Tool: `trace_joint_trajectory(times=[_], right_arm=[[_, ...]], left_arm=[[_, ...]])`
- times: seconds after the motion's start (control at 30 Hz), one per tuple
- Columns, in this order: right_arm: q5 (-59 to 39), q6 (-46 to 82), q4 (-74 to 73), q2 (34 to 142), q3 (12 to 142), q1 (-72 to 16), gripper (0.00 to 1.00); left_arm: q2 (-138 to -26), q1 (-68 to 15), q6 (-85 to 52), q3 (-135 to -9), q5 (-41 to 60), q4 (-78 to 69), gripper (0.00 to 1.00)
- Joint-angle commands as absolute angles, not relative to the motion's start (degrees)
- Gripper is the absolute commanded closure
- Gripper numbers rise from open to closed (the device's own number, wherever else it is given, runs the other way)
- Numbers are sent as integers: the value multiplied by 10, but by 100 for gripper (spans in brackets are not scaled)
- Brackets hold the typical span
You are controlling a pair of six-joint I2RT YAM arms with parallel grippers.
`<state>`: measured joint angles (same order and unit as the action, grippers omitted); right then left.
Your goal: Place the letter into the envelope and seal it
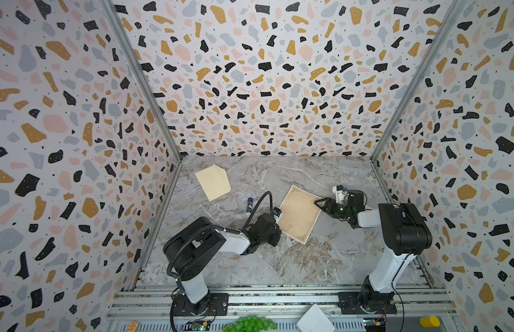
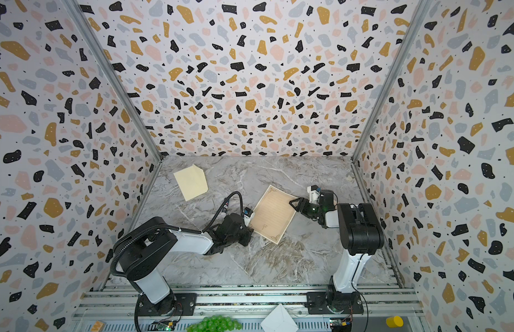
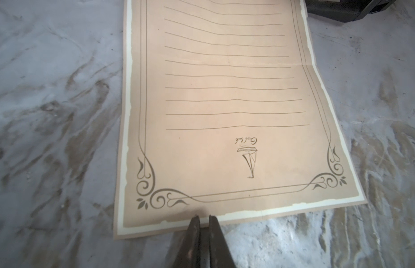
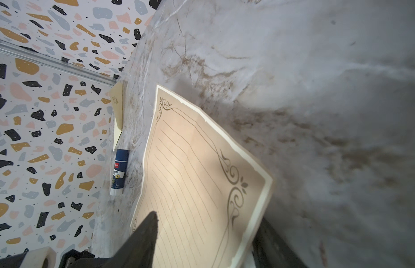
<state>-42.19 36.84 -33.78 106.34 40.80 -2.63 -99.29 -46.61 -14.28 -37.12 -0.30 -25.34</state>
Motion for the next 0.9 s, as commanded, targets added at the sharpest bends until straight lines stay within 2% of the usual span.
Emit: trace_joint_trajectory(times=[0.0, 0.27, 0.37, 0.47, 0.57, 0.87], right_arm=[[-449, 389, -369, 1079, 416, -26, 48], [-452, 402, -416, 1081, 400, -25, 91], [-448, 393, -424, 1066, 394, -26, 98], [-441, 377, -427, 1039, 389, -26, 100], [-438, 346, -413, 997, 390, -27, 100], [-402, 189, -253, 823, 441, -41, 100]], left_arm=[[-1009, -468, -134, -375, -13, -235, 89], [-1001, -468, -134, -377, -10, -235, 89], [-981, -468, -135, -378, -5, -232, 89], [-947, -468, -134, -381, -4, -225, 86], [-897, -468, -125, -381, -9, -216, 77], [-694, -466, -80, -365, -41, -212, 37]])
